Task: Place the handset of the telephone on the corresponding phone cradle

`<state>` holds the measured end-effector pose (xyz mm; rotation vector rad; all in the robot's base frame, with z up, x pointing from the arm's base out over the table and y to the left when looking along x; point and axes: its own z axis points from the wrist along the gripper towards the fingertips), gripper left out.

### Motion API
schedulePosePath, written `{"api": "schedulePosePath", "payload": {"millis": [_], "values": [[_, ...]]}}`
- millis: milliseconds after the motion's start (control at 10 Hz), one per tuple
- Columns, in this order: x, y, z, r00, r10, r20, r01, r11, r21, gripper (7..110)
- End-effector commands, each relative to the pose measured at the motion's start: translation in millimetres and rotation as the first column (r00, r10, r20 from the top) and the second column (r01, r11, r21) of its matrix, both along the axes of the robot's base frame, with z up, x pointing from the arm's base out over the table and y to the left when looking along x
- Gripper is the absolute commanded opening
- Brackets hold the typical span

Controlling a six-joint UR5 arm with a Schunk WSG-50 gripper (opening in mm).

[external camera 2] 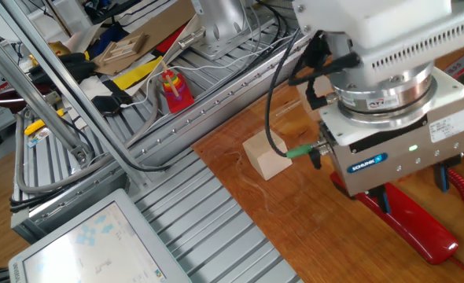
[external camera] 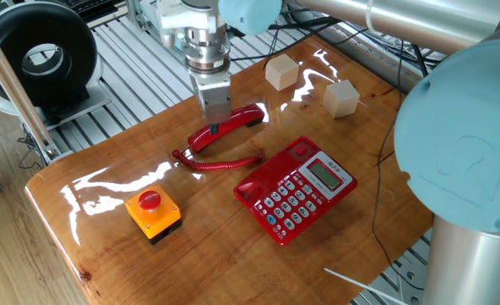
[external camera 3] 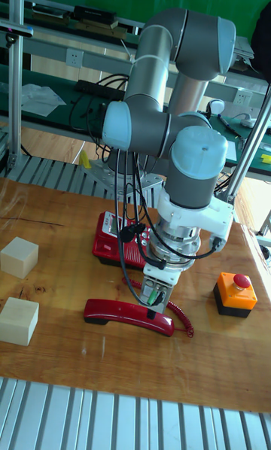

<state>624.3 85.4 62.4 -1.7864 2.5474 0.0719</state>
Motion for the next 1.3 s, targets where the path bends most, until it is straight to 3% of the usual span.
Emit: {"api": "schedulePosePath", "payload": {"millis": [0,200,300,400,500,700,1200], "values": [[18.7,-18,18.6,0.991,0.122,0.048,-0.120,0.992,-0.042,88],[20.8,-18,17.7,0.991,0.123,0.059,-0.121,0.992,-0.043,88],[24.8,-22,16.2,0.986,0.151,0.072,-0.147,0.987,-0.058,66],[24.4,-19,12.6,0.981,0.172,0.088,-0.167,0.984,-0.057,66],[19.1,-9,7.9,0.985,0.147,0.091,-0.145,0.989,-0.029,66],[16.0,-9,2.0,0.984,0.156,0.082,-0.154,0.988,-0.029,66],[21.7,-26,2.5,0.972,0.216,0.090,-0.207,0.973,-0.106,66]]}}
